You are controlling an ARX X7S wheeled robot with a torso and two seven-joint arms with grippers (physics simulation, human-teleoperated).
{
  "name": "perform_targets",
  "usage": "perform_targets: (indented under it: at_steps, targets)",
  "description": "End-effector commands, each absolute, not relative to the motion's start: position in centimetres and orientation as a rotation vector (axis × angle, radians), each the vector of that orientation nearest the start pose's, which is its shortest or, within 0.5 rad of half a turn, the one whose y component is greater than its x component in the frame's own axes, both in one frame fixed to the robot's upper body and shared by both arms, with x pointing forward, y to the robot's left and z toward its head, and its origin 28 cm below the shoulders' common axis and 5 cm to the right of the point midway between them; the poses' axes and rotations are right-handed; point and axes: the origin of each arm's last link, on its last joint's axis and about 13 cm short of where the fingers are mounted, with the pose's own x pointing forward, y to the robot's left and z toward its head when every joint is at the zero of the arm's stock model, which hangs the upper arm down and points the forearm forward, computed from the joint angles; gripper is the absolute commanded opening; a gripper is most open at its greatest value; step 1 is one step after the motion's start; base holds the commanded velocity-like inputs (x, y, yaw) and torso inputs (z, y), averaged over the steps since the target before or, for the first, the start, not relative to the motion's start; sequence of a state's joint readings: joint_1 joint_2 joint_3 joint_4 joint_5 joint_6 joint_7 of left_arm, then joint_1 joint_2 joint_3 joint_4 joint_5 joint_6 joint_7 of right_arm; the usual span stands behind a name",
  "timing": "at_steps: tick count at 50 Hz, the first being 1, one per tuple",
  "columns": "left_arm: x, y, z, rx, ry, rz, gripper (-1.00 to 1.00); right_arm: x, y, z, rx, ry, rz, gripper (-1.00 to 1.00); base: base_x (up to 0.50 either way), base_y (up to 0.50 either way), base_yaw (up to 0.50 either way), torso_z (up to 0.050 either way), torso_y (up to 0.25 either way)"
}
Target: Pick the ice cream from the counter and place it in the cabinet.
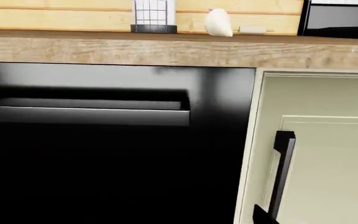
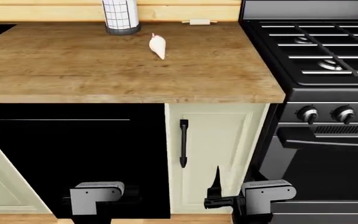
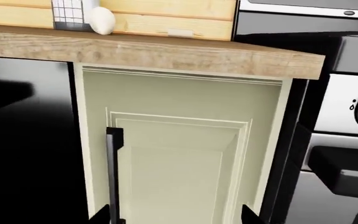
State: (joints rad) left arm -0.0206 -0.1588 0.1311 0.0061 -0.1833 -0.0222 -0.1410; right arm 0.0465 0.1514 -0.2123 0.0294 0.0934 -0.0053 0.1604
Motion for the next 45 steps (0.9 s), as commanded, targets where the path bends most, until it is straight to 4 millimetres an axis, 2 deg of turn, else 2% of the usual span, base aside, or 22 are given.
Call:
perform_targets:
  at_steps: [1,12,14,17,20,24,25,26,27,29,32,36,45]
  targets:
    - [21.4,21.7,1.6,-0.021,0.02,0.014,1.0,21.6,-9.2,1.3,-0.061,-0.001,0.048,1.0,0.0,0.5,0.0,0.0,0.0]
    - [21.4,21.9,1.4,-0.016,0.021,0.021,1.0,21.7,-9.2,1.2,-0.068,0.003,0.046,1.0,0.0,0.5,0.0,0.0,0.0]
    - [21.4,21.9,2.1,-0.012,0.028,0.015,1.0,21.7,-9.2,1.8,-0.077,-0.001,0.042,1.0,0.0,0.18,0.0,0.0,0.0]
    - [21.5,22.2,4.8,0.005,0.02,-0.009,1.0,21.6,-9.4,4.4,-0.107,-0.021,0.06,1.0,0.0,0.0,0.0,0.0,0.0]
    - [21.4,23.1,10.3,0.035,-0.015,-0.024,1.0,20.8,-10.0,10.3,-0.132,-0.051,0.099,1.0,0.0,0.0,0.0,0.0,0.0]
    - [20.8,24.9,17.3,0.079,-0.074,0.006,1.0,18.8,-10.5,19.4,-0.159,-0.187,0.149,1.0,0.0,0.0,0.0,0.0,0.0]
    - [20.4,25.4,18.8,0.096,-0.079,0.005,1.0,18.9,-11.3,21.1,-0.191,-0.185,0.073,1.0,0.0,0.0,0.0,0.0,0.0]
    - [20.1,25.9,20.2,0.105,-0.077,0.003,1.0,19.1,-12.8,23.0,-0.222,-0.188,-0.076,1.0,0.0,0.0,0.0,0.0,0.0]
    - [19.8,26.3,21.3,0.116,-0.076,0.009,1.0,19.1,-13.5,24.0,-0.212,-0.17,-0.189,1.0,0.0,0.0,0.0,0.0,0.0]
    - [19.2,27.4,23.6,0.135,-0.078,0.036,1.0,20.0,-14.0,26.7,-0.251,-0.236,-0.245,1.0,0.0,0.0,0.0,0.0,0.0]
    - [18.4,28.5,25.3,0.149,-0.07,0.062,1.0,18.1,-12.9,28.2,-0.252,-0.273,-0.268,1.0,0.0,0.0,0.0,0.0,0.0]
    - [16.9,29.7,27.2,0.127,-0.059,0.08,1.0,13.9,-12.7,29.1,-0.288,-0.119,0.089,1.0,0.0,0.0,0.0,0.032,0.02]
    - [15.2,30.2,29.0,0.133,-0.067,0.095,1.0,12.6,-13.2,29.8,-0.313,-0.127,0.053,1.0,0.0,0.0,0.0,0.05,0.024]
